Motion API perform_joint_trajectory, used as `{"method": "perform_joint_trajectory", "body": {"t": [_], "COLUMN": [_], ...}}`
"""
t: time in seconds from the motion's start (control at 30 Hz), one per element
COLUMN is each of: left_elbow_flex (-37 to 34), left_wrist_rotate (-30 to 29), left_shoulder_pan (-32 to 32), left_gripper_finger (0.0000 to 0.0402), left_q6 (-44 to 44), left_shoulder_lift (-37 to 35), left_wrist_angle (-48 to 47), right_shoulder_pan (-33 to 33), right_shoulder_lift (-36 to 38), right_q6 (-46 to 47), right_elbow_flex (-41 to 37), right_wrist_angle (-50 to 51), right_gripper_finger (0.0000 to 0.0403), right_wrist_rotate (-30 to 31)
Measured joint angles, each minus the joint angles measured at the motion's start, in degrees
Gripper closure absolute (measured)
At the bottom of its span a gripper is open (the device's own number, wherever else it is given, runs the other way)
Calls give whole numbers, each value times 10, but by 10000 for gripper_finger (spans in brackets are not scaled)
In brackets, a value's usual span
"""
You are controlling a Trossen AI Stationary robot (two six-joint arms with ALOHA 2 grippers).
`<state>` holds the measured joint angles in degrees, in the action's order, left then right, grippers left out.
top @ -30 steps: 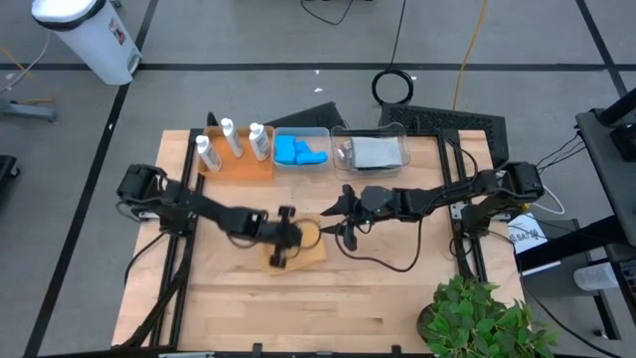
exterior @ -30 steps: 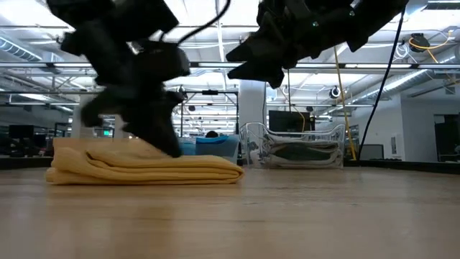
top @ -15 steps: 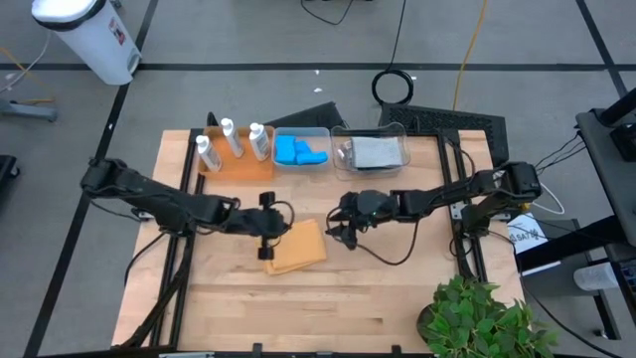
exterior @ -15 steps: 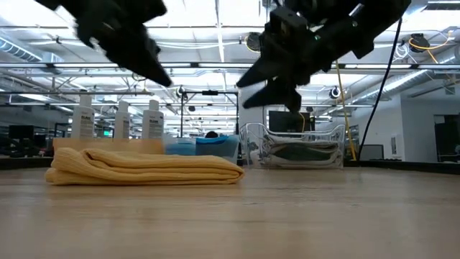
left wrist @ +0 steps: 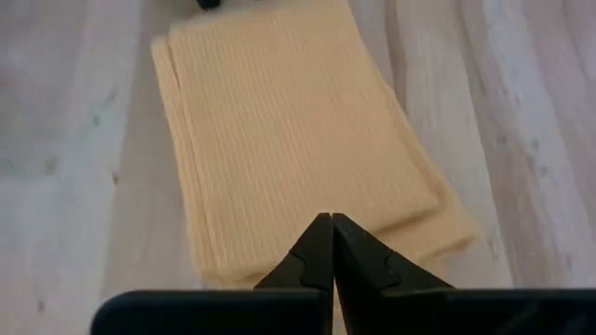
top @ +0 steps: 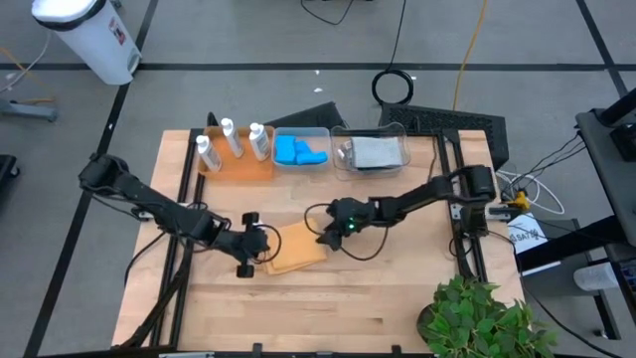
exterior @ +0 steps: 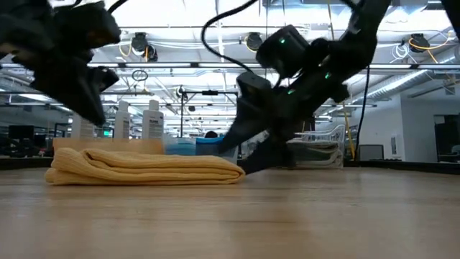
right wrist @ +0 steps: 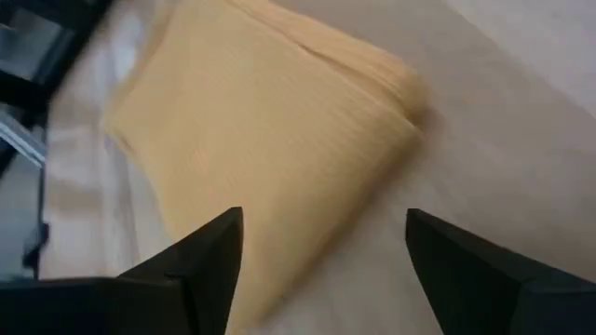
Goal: Pick & Place Kitchen Items
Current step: Put the orange towel into the right transparent bin
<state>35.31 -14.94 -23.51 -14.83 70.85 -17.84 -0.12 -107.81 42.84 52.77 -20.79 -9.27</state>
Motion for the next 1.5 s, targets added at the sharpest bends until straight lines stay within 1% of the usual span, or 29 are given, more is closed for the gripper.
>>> {"method": "perform_joint_trajectory", "body": {"t": [0.17, 0.23, 0.47, 0.63, 0.73, 0.83, 0.97, 1.1, 1.2, 1.23, 1.3, 1.4, 1.5], "left_elbow_flex": [-31, -42, -52, -52, -52, -52, -52, -52, -52, -52, -52, -52, -52], "left_wrist_rotate": [0, 4, 3, -2, -1, -1, -2, -2, -3, -4, -6, -6, -6], "left_shoulder_pan": [-13, -13, -12, -12, -12, -12, -12, -12, -12, -12, -12, -12, -11], "left_gripper_finger": [381, 380, 398, 381, 380, 390, 397, 382, 380, 382, 390, 398, 390], "left_q6": [-25, -25, -19, 2, 14, 24, 27, 27, 27, 27, 27, 32, 49], "left_shoulder_lift": [0, 0, 0, 0, 0, 0, 0, 0, 0, 0, 1, 10, 28], "left_wrist_angle": [24, 35, 68, 89, 102, 111, 117, 120, 128, 135, 161, 213, 269], "right_shoulder_pan": [-4, -2, -2, -1, -2, -1, -2, -4, -14, -19, -24, -26, -25], "right_shoulder_lift": [-49, -54, -54, -54, -54, -54, -55, -56, -46, -38, -18, 23, 57], "right_q6": [23, 21, 8, -14, -20, -36, -57, -80, -88, -87, -86, -99, -108], "right_elbow_flex": [1, 2, 2, 2, 2, 3, 3, 3, 2, 1, 0, 0, 1], "right_wrist_angle": [-127, -143, -99, -82, -80, -82, -81, -86, -82, -72, -47, 7, 59], "right_gripper_finger": [132, 135, 146, 167, 192, 226, 279, 339, 386, 394, 395, 396, 401], "right_wrist_rotate": [-57, -57, -12, -11, -11, -11, -10, -13, -40, -53, -56, -14, 40]}}
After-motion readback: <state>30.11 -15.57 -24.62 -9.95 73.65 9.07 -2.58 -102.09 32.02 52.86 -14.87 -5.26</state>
